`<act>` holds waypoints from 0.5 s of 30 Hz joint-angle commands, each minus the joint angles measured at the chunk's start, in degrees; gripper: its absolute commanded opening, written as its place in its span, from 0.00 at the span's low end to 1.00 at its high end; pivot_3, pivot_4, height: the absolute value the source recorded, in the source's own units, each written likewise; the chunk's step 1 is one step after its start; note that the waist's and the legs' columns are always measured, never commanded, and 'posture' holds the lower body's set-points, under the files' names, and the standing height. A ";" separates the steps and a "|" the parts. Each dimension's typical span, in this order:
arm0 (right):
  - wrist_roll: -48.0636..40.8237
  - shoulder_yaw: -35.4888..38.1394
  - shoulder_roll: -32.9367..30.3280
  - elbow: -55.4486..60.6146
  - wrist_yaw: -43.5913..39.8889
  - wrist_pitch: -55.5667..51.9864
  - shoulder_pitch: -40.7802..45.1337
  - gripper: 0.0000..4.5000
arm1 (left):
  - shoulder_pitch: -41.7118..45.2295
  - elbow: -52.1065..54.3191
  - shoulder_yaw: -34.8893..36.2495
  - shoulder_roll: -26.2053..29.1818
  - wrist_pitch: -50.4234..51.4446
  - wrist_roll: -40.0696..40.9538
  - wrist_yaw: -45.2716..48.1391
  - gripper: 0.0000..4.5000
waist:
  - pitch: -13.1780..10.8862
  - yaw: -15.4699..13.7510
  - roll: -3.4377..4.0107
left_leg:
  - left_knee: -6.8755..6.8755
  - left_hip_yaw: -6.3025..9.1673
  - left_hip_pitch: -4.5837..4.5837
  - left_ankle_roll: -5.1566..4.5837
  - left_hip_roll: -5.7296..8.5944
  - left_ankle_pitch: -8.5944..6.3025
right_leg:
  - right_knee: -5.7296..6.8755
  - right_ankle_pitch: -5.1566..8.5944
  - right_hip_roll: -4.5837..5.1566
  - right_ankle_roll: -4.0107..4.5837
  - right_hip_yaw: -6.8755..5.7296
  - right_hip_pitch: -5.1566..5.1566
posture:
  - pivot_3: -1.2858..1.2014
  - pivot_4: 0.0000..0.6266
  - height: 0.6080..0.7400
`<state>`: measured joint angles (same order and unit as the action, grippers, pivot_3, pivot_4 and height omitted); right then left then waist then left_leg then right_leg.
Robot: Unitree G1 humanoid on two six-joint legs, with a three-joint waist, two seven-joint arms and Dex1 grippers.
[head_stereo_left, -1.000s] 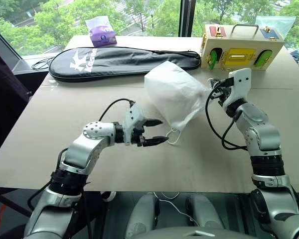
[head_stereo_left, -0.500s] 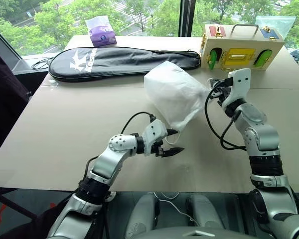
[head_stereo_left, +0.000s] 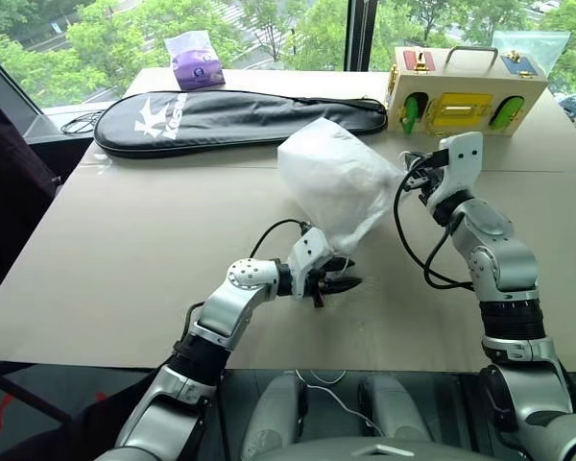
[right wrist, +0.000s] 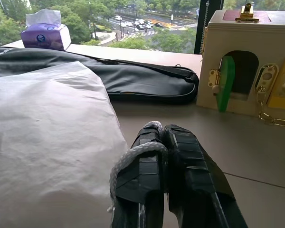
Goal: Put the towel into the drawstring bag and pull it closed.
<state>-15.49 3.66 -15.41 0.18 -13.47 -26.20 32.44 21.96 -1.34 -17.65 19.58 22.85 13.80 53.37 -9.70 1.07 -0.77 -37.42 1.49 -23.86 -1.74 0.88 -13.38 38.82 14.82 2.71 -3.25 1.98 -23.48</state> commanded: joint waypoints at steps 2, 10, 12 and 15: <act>0.16 0.80 -0.25 3.38 -0.08 0.28 0.42 0.00 | -0.55 1.79 1.50 -0.35 1.05 0.94 -1.12 0.01 | 0.00 0.01 0.00 | 0.00 0.00 0.01 0.00 0.00 0.00 | 0.01 0.00 0.00 0.00 0.00 0.00 | 0.52 0.24 1.00; 0.22 0.83 -0.35 4.00 -0.11 0.09 -0.51 0.00 | -5.47 9.80 4.83 0.16 -9.90 -7.56 -13.90 0.01 | 0.00 -0.07 0.00 | 0.02 0.00 0.01 0.00 -0.01 0.00 | 0.00 0.00 0.04 0.00 0.02 -0.01 | 0.52 0.24 1.00; 0.65 0.98 -0.52 3.77 0.16 0.35 -0.84 0.00 | -6.84 10.98 6.71 -0.54 -15.26 -12.78 -21.67 0.01 | 0.00 -0.14 0.00 | 0.02 -0.01 0.01 0.00 -0.01 0.00 | -0.01 0.00 0.08 0.00 0.03 0.00 | 0.52 0.24 1.00; 2.32 1.51 -0.31 2.90 2.01 2.03 -0.82 0.00 | -8.76 11.50 8.33 0.41 -21.64 -22.31 -32.06 0.01 | 0.00 -0.28 0.00 | 0.01 -0.01 0.02 0.00 0.01 0.00 | 0.00 -0.01 0.19 0.00 0.02 0.00 | 0.52 0.24 1.00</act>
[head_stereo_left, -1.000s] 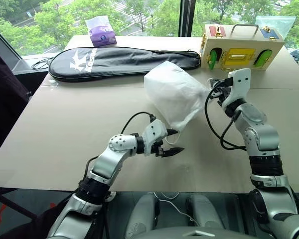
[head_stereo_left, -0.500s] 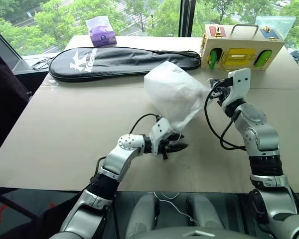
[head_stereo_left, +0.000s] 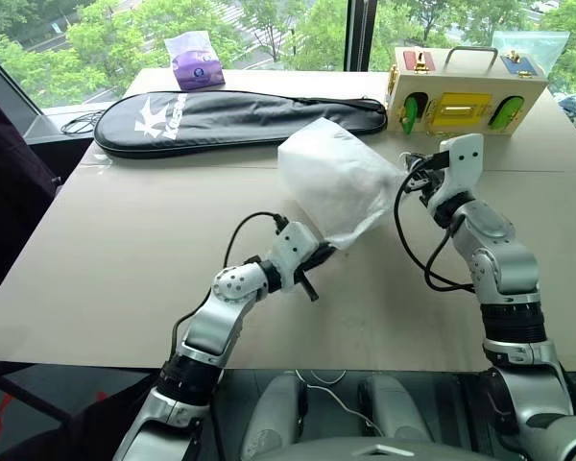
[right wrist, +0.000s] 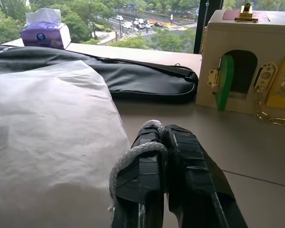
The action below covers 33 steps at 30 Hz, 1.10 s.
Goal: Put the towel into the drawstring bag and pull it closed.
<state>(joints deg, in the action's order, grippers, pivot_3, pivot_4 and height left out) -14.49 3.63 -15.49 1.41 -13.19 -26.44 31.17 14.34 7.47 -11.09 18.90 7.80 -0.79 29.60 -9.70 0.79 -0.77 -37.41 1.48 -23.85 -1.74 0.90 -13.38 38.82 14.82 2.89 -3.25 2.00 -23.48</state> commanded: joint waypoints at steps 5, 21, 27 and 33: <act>5.55 3.59 0.83 -1.04 8.45 7.12 1.74 0.00 | -1.87 1.77 2.82 3.68 -12.06 -25.57 -25.12 0.01 | 0.00 -0.06 0.00 | 0.03 0.00 0.00 0.00 0.02 0.00 | 0.00 0.00 -0.06 0.00 -0.01 -0.02 | 0.52 0.24 1.00; 8.46 6.06 2.46 -2.26 14.67 11.65 2.07 0.00 | 8.19 -10.24 16.31 -1.13 2.71 -30.76 -47.15 0.01 | 0.02 0.01 -0.01 | 0.02 0.02 -0.01 0.01 0.03 0.00 | 0.04 -0.01 -0.08 -0.02 -0.08 -0.02 | 0.52 0.24 1.00; 9.09 9.88 1.56 -3.12 19.87 13.03 2.01 0.00 | 14.20 -16.58 19.67 1.29 3.47 -28.52 -50.94 0.01 | 0.02 -0.01 -0.03 | 0.02 0.03 -0.03 0.01 0.04 0.00 | 0.03 -0.01 -0.06 -0.02 -0.10 -0.03 | 0.52 0.24 1.00; 9.15 14.37 0.89 -4.13 25.28 14.36 3.13 0.00 | 22.35 -27.19 22.44 7.77 0.52 -25.43 -54.85 0.01 | 0.02 0.07 -0.03 | 0.03 0.04 -0.03 0.03 0.05 0.01 | 0.05 -0.01 -0.07 -0.02 -0.11 -0.05 | 0.52 0.24 1.00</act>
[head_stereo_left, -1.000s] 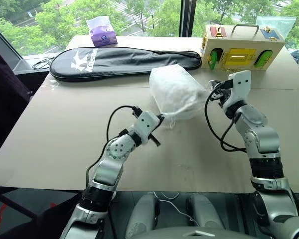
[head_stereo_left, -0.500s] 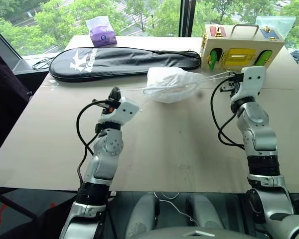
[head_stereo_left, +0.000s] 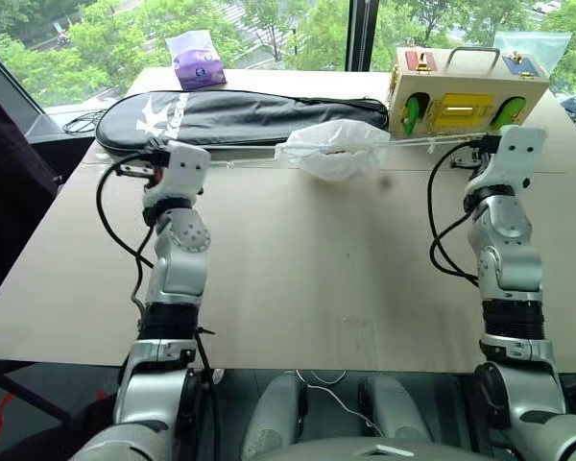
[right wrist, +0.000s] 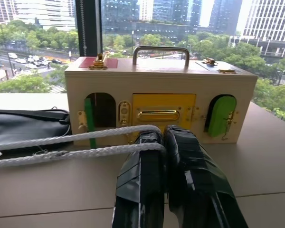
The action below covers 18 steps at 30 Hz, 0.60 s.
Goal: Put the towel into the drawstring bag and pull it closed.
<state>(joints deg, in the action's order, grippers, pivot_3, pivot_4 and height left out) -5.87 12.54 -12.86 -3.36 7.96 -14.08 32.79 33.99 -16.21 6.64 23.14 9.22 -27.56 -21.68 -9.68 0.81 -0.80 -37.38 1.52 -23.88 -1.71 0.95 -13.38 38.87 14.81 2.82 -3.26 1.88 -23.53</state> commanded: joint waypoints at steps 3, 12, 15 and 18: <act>0.69 7.14 -2.06 0.38 6.54 2.38 1.77 0.00 | 6.15 -9.84 5.48 6.67 -2.84 2.90 -6.12 0.01 | 0.00 0.13 0.00 | 0.04 -0.05 0.00 0.00 0.02 0.00 | -0.02 0.00 0.02 0.00 0.04 -0.05 | 0.52 0.24 1.00; -2.55 14.51 -1.21 -0.32 17.38 2.22 2.23 0.00 | 12.88 -23.31 6.79 12.18 -6.71 6.51 -12.56 0.01 | 0.00 0.03 -0.01 | 0.06 -0.04 -0.06 0.01 0.09 0.00 | -0.02 0.00 0.09 -0.01 0.03 -0.12 | 0.52 0.24 1.00; -4.15 17.28 -0.53 -0.36 22.06 2.58 2.15 0.00 | 13.74 -26.25 7.01 13.34 -7.58 7.35 -13.76 0.01 | 0.00 0.07 -0.01 | 0.07 -0.03 -0.06 0.01 0.09 0.00 | -0.01 0.00 0.09 -0.01 0.03 -0.12 | 0.52 0.24 1.00; -5.07 18.08 -0.90 -0.50 24.57 3.23 1.82 0.00 | 14.09 -27.80 7.00 13.97 -8.13 7.77 -14.59 0.01 | 0.00 0.13 -0.01 | 0.07 -0.03 -0.06 0.01 0.09 0.01 | 0.00 0.00 0.09 -0.01 0.04 -0.14 | 0.52 0.24 1.00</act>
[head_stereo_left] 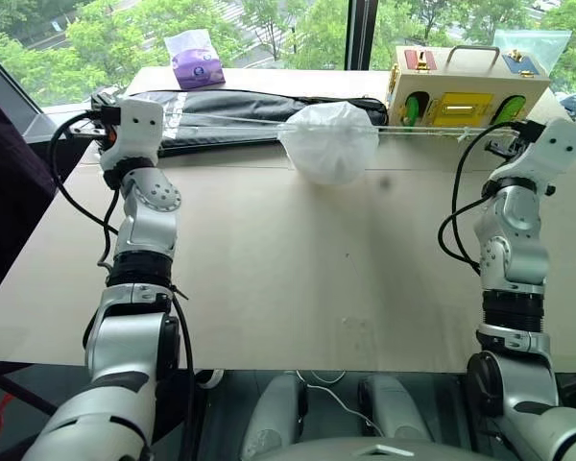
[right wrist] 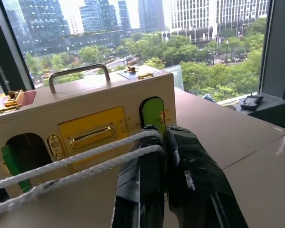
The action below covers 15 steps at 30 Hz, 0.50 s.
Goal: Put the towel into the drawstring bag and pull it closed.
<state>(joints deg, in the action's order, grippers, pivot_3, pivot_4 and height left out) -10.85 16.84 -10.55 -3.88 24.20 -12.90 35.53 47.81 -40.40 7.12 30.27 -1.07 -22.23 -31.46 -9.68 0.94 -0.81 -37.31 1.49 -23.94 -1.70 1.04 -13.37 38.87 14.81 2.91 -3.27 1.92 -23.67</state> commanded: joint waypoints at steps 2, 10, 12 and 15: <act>-0.68 14.25 -3.42 0.24 10.30 2.45 -1.13 0.00 | 0.52 -4.82 6.62 7.21 1.76 2.84 -5.20 0.01 | 0.00 -0.04 0.00 | 0.00 0.00 0.00 0.00 0.00 0.00 | 0.00 0.00 0.00 0.00 0.00 0.00 | 0.52 0.24 1.00; -4.77 14.71 -2.98 0.71 12.92 2.08 -0.62 0.00 | 1.16 -7.43 5.45 7.55 0.30 4.79 -6.15 0.01 | 0.01 0.04 -0.01 | 0.00 0.00 -0.01 -0.01 0.01 0.00 | 0.01 0.00 -0.01 0.00 -0.01 0.00 | 0.52 0.24 1.00; -5.13 13.91 -3.27 0.78 12.48 1.97 -0.73 0.00 | 1.27 -7.77 5.31 7.51 -0.02 5.00 -6.18 0.01 | 0.01 0.06 -0.01 | 0.00 0.00 -0.01 -0.01 0.01 0.00 | 0.00 0.00 -0.01 0.00 -0.01 0.00 | 0.52 0.24 1.00; -7.10 10.88 -4.48 0.35 7.02 0.05 -0.81 0.00 | 1.83 -8.81 5.06 6.75 -3.26 7.30 -2.69 0.01 | 0.01 0.04 -0.01 | 0.00 0.00 -0.01 -0.01 0.01 0.00 | 0.00 0.00 -0.01 0.00 -0.01 0.00 | 0.52 0.24 1.00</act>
<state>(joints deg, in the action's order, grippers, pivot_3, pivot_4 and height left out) -18.11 19.88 -10.01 -3.92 31.65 -13.27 35.42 49.26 -46.37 6.49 31.94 -4.35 -18.27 -33.93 -9.67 0.98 -0.82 -37.31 1.49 -23.95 -1.71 1.04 -13.38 38.88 14.81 2.90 -3.27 1.92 -23.67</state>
